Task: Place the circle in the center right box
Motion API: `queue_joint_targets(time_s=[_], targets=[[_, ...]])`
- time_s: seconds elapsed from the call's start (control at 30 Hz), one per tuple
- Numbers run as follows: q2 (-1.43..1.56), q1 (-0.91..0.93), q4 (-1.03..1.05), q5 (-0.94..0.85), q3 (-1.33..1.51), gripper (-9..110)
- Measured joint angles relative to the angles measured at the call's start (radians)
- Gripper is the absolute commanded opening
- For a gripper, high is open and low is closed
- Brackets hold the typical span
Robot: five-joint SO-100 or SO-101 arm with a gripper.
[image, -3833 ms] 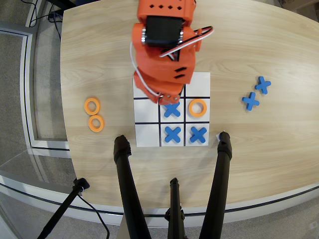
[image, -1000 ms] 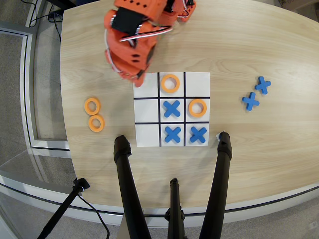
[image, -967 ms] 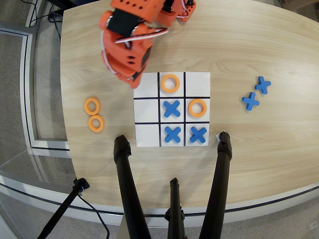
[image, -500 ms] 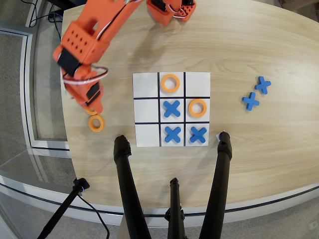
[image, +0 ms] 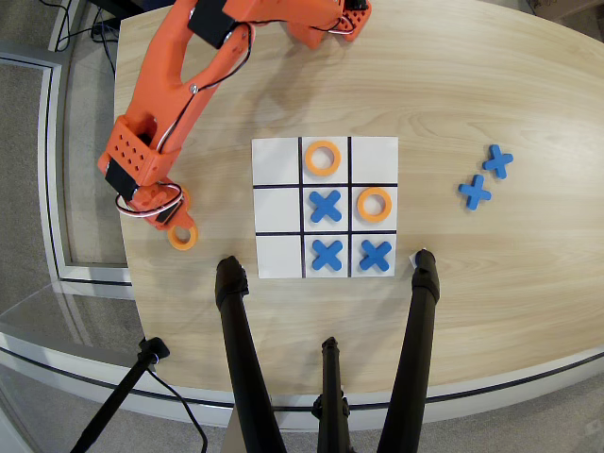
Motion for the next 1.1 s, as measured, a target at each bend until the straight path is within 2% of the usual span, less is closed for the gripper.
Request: queue_joint_targets(time_s=[0.53,1.1], targets=[[-0.029,-0.066,0.061,0.071,-0.018,25],[-0.129,0.008,0.06,0.04,-0.11,25]])
